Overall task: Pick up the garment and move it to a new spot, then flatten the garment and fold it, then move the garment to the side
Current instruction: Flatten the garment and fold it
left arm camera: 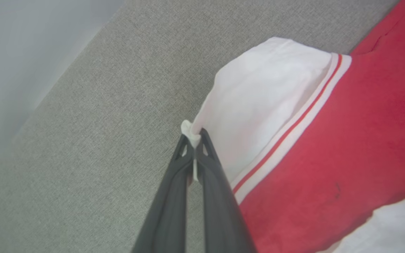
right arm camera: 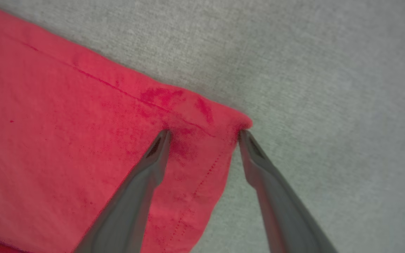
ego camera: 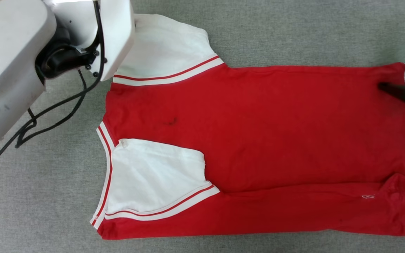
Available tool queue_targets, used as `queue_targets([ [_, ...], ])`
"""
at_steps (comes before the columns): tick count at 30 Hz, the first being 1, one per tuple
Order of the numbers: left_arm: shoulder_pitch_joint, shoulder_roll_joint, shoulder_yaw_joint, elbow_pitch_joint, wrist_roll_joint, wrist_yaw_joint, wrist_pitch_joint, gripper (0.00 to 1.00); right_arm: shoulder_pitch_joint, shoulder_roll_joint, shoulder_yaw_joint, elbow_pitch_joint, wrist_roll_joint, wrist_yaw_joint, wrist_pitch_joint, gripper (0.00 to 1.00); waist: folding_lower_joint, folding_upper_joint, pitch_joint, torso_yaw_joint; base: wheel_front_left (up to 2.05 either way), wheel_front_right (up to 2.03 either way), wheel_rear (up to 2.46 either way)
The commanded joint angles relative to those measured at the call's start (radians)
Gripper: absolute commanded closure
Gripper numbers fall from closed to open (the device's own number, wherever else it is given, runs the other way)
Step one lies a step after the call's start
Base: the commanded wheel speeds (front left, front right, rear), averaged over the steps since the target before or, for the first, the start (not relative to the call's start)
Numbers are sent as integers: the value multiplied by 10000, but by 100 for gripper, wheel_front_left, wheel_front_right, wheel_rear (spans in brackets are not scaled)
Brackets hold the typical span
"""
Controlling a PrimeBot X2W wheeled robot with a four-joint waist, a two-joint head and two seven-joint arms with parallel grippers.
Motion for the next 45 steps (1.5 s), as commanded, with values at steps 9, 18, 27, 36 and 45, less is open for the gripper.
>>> queue_targets([
  [9, -188, -45, -210, -134, -52, -5, -271, 100, 948, 670, 1525, 1384, 278, 13, -369, 0, 0, -1, 154, 133, 0, 0, 0],
  [18, 191, -1, -287, -180, -137, -5, -789, 100, -222, 310, 1591, 1565, 619, -8, -2031, 100, 0, -1, -556, 33, 0, 0, 0],
  [27, 1463, 573, -323, -877, -419, -6, -1459, 100, 657, -469, 2253, 1150, 1086, -7, -3864, 100, 0, -1, -1912, 115, 0, 0, 0],
  [36, 3319, 1515, -335, -1921, -559, -6, -1846, 100, 2091, -970, 2794, 447, 1362, -7, -5181, 100, 0, -1, -3062, 163, 0, 0, 0],
  [45, 5195, 2266, -338, -2917, -611, 389, -2172, 100, 3510, -1347, 2963, 37, 1394, -7, -5916, 100, 0, -1, -3630, 171, 0, 0, 0],
])
